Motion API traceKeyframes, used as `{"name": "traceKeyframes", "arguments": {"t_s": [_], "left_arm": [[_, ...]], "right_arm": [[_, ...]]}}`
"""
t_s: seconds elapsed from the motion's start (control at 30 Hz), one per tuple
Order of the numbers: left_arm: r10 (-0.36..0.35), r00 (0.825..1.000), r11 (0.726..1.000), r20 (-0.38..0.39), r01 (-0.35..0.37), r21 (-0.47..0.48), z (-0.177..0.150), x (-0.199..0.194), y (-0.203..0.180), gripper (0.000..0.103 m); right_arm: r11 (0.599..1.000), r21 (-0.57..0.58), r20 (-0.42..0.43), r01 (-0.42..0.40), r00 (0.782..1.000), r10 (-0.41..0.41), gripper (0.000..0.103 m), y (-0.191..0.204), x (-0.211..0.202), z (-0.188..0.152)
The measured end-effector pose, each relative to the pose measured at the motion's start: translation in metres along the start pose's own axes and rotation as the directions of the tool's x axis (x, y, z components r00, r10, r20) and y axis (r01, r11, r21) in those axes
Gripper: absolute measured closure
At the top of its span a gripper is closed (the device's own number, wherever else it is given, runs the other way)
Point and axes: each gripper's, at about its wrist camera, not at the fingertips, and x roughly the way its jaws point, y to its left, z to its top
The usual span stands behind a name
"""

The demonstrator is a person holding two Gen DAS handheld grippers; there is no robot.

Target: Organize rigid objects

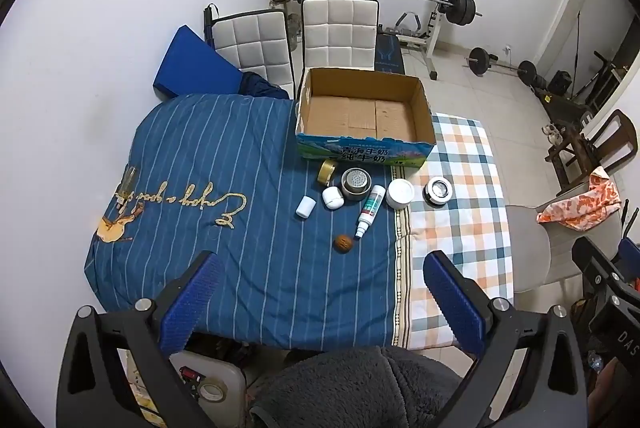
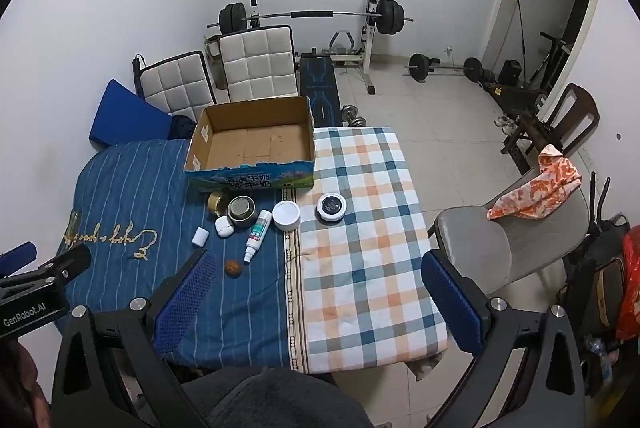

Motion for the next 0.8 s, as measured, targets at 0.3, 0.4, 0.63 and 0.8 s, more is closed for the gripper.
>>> {"name": "traceKeyframes", "arguments": {"t_s": [0.3,0.4,0.63,0.8], "left_arm": [[-0.004,1.0,1.0,0.007,0.004,-0.004,-0.0029,-0.0012,-0.0006,0.0],[-0.005,1.0,1.0,0.011,0.005,-0.003,-0.0035,-0.0017,0.0,0.0],[-0.008,1.0,1.0,0.018,0.008,-0.003,-0.0025,-0.0017,0.0018,0.0],[-0.014,1.0,1.0,0.019,0.014,-0.004,-0.0034,-0.0019,0.0023,0.0]], "right_arm": [[1.0,-0.006,0.016,0.003,1.0,-0.003,0.0,0.0031,-0.0029,-0.0027],[1.0,-0.005,0.016,0.003,1.0,-0.003,0.0,0.0029,-0.0031,-0.0029],[1.0,-0.005,0.02,0.001,1.0,-0.001,0.0,0.0033,-0.0027,-0.0007],[1.0,-0.006,0.02,0.004,1.0,-0.004,0.0,0.0031,-0.0029,0.0005]]}}
